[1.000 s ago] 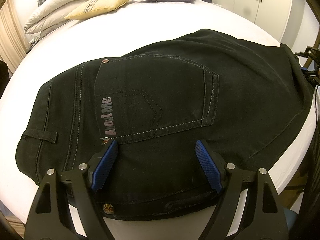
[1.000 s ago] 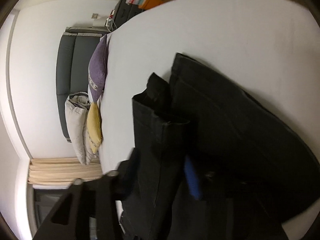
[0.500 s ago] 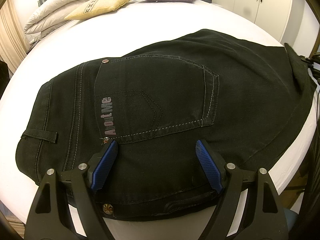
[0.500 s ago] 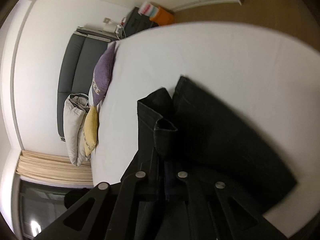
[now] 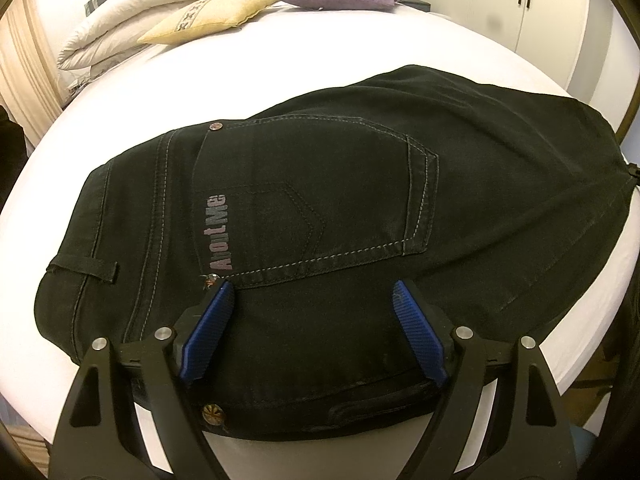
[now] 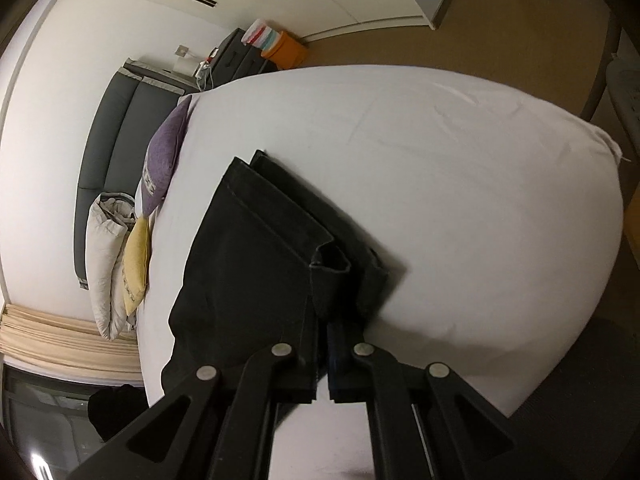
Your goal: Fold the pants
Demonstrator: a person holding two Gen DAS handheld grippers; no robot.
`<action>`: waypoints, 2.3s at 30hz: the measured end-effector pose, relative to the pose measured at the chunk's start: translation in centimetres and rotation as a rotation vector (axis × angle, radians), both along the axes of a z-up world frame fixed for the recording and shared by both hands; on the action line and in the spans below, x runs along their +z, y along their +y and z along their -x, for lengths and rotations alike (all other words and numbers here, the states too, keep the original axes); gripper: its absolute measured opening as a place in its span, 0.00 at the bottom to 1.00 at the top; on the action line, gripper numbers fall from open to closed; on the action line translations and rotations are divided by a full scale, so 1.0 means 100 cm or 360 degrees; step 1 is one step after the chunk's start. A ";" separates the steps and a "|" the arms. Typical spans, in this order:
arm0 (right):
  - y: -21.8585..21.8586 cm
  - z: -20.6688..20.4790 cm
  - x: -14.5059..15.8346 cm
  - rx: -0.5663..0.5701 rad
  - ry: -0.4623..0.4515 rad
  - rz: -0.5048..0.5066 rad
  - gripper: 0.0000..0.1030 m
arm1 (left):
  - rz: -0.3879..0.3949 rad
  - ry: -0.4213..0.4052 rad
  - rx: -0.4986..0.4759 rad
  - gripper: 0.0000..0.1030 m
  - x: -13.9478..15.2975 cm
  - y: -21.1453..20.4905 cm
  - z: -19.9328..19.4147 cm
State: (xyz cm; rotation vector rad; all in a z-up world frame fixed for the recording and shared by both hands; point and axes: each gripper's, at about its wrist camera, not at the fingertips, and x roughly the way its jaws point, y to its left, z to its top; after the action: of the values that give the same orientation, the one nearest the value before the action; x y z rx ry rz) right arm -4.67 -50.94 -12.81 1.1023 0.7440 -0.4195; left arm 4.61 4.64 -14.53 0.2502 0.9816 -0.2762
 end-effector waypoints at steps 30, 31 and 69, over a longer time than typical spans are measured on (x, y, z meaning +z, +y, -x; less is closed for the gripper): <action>-0.008 0.010 0.034 0.0055 0.0180 0.0235 0.27 | 0.0050 -0.0050 -0.0006 0.81 0.004 0.009 0.011; -0.004 0.006 0.049 0.0052 0.0248 0.0381 0.27 | 0.0052 -0.0053 -0.0007 0.82 0.004 0.009 0.012; 0.117 -0.170 0.041 0.1127 -0.0318 0.0020 0.28 | 0.0078 -0.0074 0.0034 0.91 0.000 0.004 0.008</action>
State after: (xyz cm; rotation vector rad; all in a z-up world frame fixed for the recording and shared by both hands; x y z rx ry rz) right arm 12.32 -39.28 -8.74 0.7863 0.8929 0.2826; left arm 3.78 5.00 -14.57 0.2005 0.9301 -0.2739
